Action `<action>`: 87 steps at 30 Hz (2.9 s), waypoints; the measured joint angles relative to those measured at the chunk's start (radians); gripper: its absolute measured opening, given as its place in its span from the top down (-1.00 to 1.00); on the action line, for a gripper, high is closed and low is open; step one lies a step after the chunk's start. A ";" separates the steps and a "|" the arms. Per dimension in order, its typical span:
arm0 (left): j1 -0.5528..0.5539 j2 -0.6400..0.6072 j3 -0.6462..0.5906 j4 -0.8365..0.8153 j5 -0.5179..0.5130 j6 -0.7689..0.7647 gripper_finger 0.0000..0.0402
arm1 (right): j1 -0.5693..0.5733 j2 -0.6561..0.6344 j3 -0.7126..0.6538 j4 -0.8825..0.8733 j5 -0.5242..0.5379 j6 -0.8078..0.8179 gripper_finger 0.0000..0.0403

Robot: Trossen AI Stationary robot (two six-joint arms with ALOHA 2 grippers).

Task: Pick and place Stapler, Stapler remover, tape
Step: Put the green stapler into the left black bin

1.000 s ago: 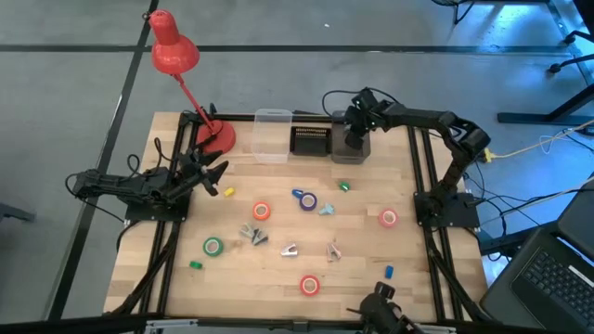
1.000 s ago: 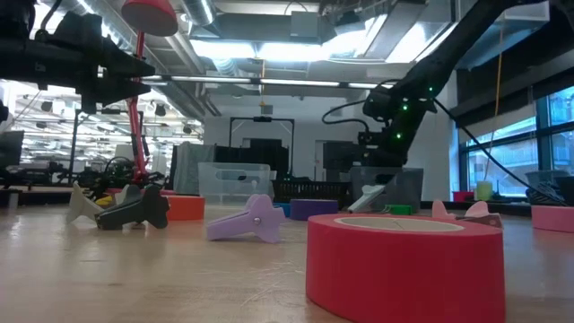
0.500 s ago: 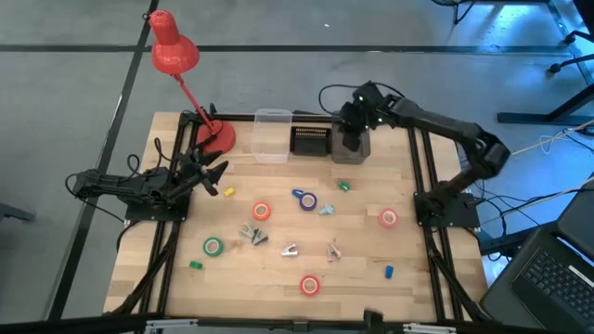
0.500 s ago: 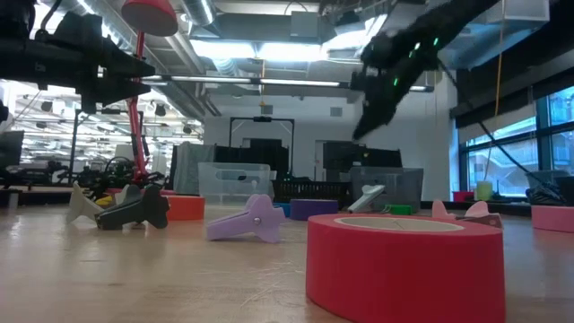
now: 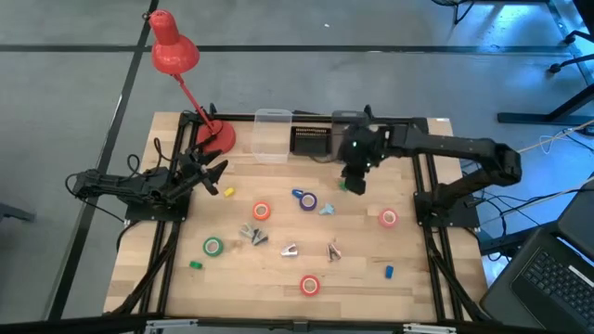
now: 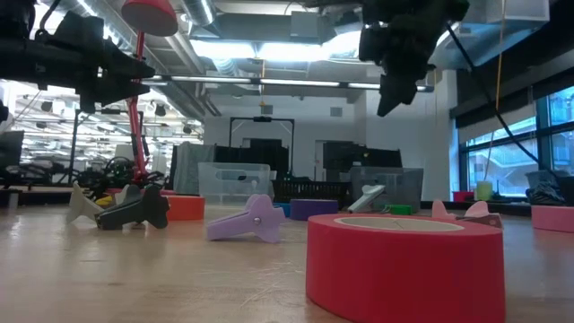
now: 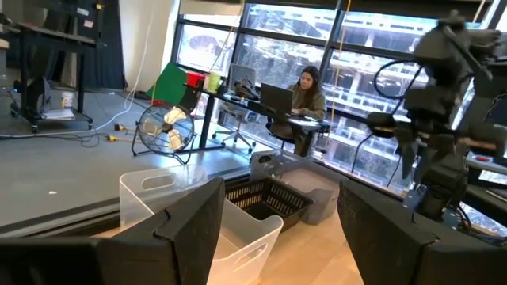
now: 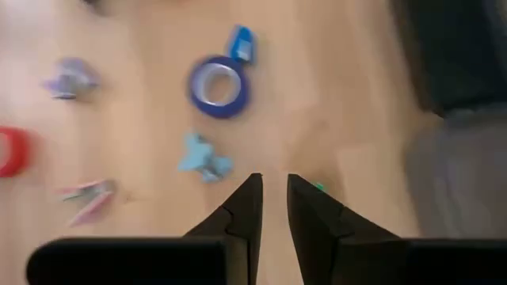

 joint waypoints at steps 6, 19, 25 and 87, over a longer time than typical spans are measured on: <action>0.000 0.000 0.000 0.000 0.000 0.000 -0.18 | 0.065 0.007 -0.011 -0.026 0.272 0.169 0.67; 0.000 0.000 0.000 -0.030 -0.003 0.000 -0.18 | 0.066 0.007 -0.251 0.118 0.243 0.360 0.34; 0.000 0.000 0.000 -0.030 -0.004 0.000 -0.18 | 0.067 0.007 -0.368 0.331 0.145 0.385 0.34; 0.000 0.001 0.000 -0.030 -0.029 0.011 -0.18 | 0.035 0.188 -0.056 0.510 0.052 0.037 0.72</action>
